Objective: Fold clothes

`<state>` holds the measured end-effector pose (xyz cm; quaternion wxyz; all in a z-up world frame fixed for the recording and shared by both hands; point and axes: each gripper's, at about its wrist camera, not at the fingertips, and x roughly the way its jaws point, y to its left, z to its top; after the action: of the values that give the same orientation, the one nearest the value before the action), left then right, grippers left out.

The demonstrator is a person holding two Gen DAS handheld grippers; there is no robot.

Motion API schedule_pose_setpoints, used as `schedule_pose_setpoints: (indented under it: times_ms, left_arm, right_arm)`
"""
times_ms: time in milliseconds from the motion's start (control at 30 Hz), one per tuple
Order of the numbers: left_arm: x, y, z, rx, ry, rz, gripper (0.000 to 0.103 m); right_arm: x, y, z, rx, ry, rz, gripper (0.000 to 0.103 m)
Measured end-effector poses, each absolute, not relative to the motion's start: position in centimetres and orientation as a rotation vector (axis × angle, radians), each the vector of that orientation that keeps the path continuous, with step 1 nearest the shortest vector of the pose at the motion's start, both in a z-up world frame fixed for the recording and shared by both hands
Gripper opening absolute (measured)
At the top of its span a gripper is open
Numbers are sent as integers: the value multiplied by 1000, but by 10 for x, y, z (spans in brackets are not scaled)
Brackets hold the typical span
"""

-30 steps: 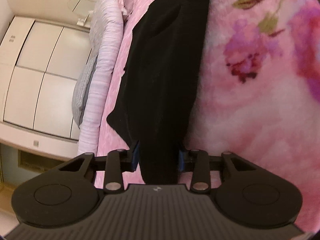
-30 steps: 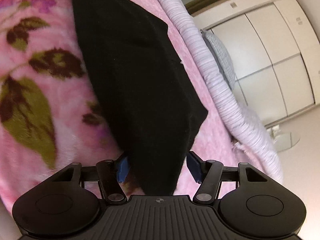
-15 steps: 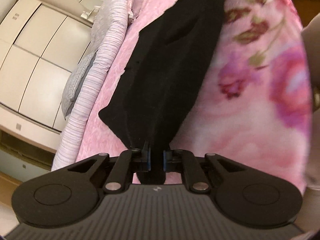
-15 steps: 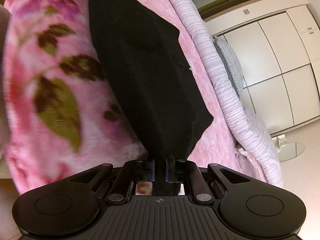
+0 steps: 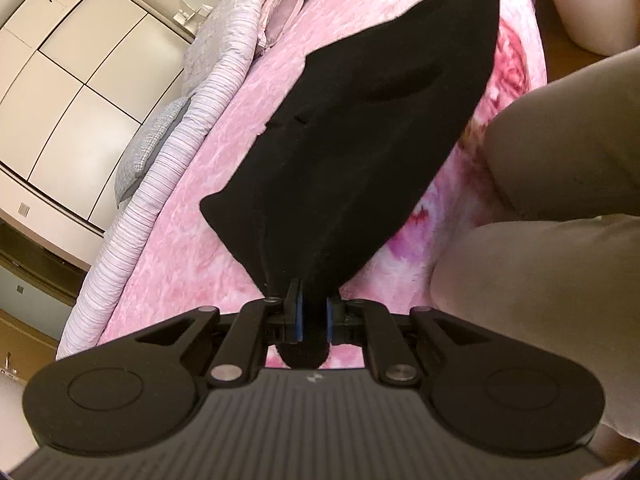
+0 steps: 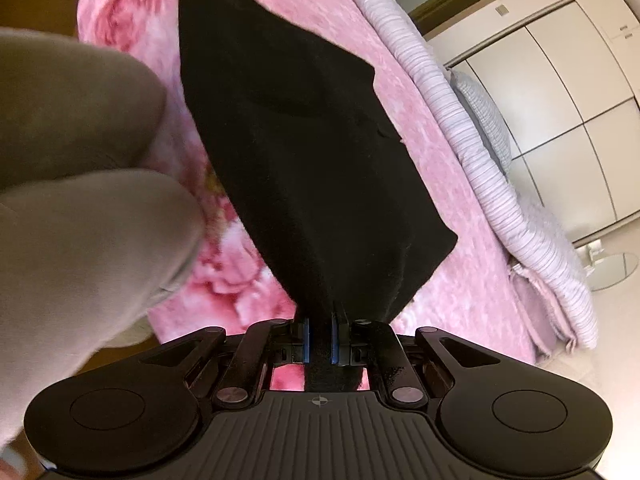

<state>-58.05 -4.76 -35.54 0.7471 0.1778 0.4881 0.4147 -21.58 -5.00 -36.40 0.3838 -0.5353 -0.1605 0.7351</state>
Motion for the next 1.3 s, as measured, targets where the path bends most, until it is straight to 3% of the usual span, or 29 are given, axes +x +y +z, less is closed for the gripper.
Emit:
schedule_pose_setpoints:
  times_ms: [367, 633, 700, 767, 833, 1100, 1300]
  left_arm:
    - [-585, -4, -282, 408, 1000, 841, 10]
    - [-581, 129, -226, 319, 899, 841, 10]
    - [-575, 182, -220, 233, 840, 919, 21]
    - [-575, 226, -219, 145, 761, 1043, 28]
    - [-582, 258, -224, 34, 693, 1127, 28]
    - [-628, 321, -301, -597, 552, 1126, 30]
    - [-647, 352, -341, -850, 418, 1138, 31]
  right_arm:
    - [-195, -9, -277, -1199, -186, 2073, 8]
    - [-186, 111, -209, -1078, -139, 2132, 9]
    - [-184, 157, -205, -1012, -77, 2078, 14]
    - [-181, 199, -207, -916, -7, 1966, 38]
    - [-177, 235, -214, -812, 57, 1838, 50]
    - [-134, 286, -288, -589, 650, 1760, 52]
    - [-108, 316, -325, -391, 939, 1695, 52]
